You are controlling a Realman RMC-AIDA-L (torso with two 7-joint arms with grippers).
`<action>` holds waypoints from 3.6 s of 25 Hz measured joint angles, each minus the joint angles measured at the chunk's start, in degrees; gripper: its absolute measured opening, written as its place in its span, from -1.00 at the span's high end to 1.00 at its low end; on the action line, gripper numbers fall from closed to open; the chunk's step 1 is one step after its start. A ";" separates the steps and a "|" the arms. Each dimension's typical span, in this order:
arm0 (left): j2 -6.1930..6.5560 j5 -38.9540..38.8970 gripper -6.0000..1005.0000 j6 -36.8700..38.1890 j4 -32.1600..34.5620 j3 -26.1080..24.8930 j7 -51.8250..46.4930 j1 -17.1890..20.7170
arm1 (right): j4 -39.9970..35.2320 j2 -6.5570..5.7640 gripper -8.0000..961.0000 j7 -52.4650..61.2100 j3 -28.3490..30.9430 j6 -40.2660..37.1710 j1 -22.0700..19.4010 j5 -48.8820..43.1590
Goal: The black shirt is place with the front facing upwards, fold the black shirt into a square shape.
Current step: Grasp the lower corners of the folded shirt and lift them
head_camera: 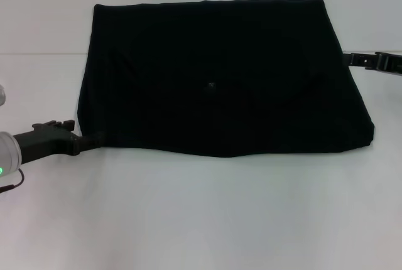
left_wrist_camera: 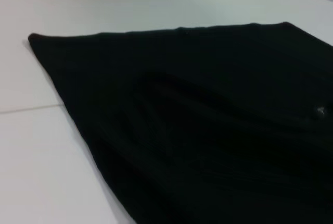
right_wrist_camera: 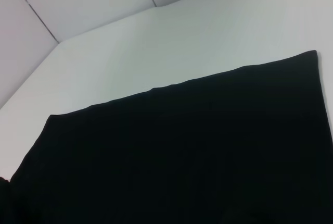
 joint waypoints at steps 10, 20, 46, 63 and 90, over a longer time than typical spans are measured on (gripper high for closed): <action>0.36 1.45 -0.68 3.51 -0.30 0.58 0.06 0.00 | -0.02 -0.16 -0.55 0.22 0.00 0.73 -0.01 0.00; 0.01 3.08 -0.61 3.59 -0.39 0.66 0.04 -0.78 | 0.40 -0.10 -0.56 0.05 -0.01 0.97 -0.01 0.00; 0.43 3.02 0.71 3.56 -0.01 0.04 -1.53 -1.64 | 0.63 -4.36 -0.47 6.43 -2.97 -11.56 -2.25 -7.28; 0.55 3.15 0.98 4.03 -0.19 0.16 -1.59 -3.19 | 2.80 -2.07 -0.33 8.38 -5.40 -9.33 -0.97 -11.17; 1.71 3.01 0.93 9.47 0.13 -1.84 -3.03 -2.46 | 2.65 0.03 0.93 1.60 -4.88 -8.03 -6.81 -0.91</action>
